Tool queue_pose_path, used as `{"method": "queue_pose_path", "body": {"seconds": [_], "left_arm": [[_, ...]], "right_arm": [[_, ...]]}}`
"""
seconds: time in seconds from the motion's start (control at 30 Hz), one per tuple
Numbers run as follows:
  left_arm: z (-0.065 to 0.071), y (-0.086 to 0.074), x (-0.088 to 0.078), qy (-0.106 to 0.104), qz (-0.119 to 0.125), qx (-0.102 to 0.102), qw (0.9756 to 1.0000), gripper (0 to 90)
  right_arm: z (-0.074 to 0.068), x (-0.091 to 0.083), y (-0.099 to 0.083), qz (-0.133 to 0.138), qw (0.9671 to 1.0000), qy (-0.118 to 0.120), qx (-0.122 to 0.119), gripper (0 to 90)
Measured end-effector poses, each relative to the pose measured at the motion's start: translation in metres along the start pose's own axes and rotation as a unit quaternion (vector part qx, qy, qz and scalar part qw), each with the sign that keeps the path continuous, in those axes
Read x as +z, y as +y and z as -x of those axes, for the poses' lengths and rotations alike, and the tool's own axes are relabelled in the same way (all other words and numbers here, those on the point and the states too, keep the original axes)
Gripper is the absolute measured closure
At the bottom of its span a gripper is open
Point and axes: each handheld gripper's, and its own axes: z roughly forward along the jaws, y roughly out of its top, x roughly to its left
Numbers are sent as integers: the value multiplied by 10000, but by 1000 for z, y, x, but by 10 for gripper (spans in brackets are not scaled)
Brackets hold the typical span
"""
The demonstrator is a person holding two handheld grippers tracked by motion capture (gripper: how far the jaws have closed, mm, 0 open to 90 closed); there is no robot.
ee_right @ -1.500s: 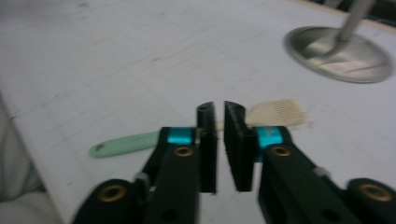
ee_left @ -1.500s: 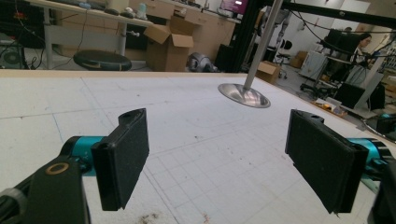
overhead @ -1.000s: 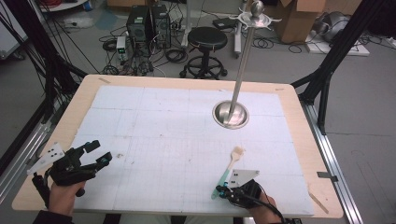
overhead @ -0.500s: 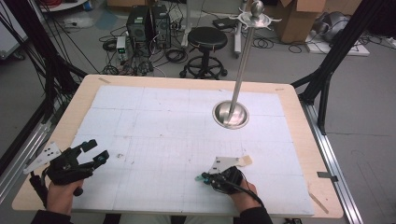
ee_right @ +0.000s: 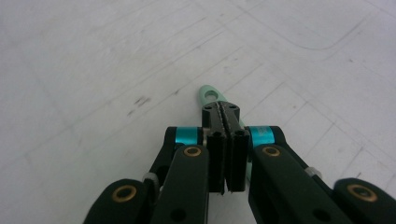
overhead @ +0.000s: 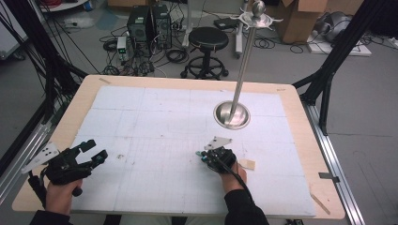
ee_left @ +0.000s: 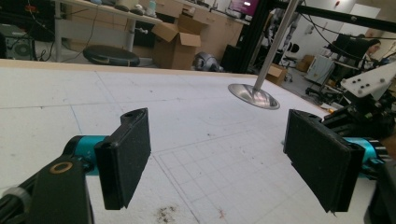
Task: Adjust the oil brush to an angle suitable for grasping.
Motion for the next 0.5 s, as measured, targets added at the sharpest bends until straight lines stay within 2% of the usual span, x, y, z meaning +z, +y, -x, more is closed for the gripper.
{"method": "queue_pose_path", "body": {"seconds": [0.07,0.13,0.2,0.23,0.33,0.37,0.47,0.5], "left_arm": [[-1,0,0,42,-16,11,10000,233],[-2,0,0,56,-13,-3,10000,233],[-3,0,-1,57,-5,-15,10000,233],[-3,-1,-1,58,4,-23,10000,233],[-3,0,-1,52,20,-35,10000,233],[-3,0,-1,45,9,-24,10000,234],[-3,0,-2,47,9,-21,10000,233],[-3,0,-2,47,9,-20,10000,234]], "right_arm": [[8,2,1,64,9991,149,392,890],[17,-5,1,334,9974,196,604,890],[31,-16,2,544,9948,-1,858,891],[41,-22,2,585,9932,-179,991,891],[61,-29,-1,410,9908,-590,1146,891],[67,-30,-3,242,9908,-707,1132,890],[72,-31,-11,-82,9904,-806,1117,890],[73,-31,-14,-189,9907,-856,1044,891]]}}
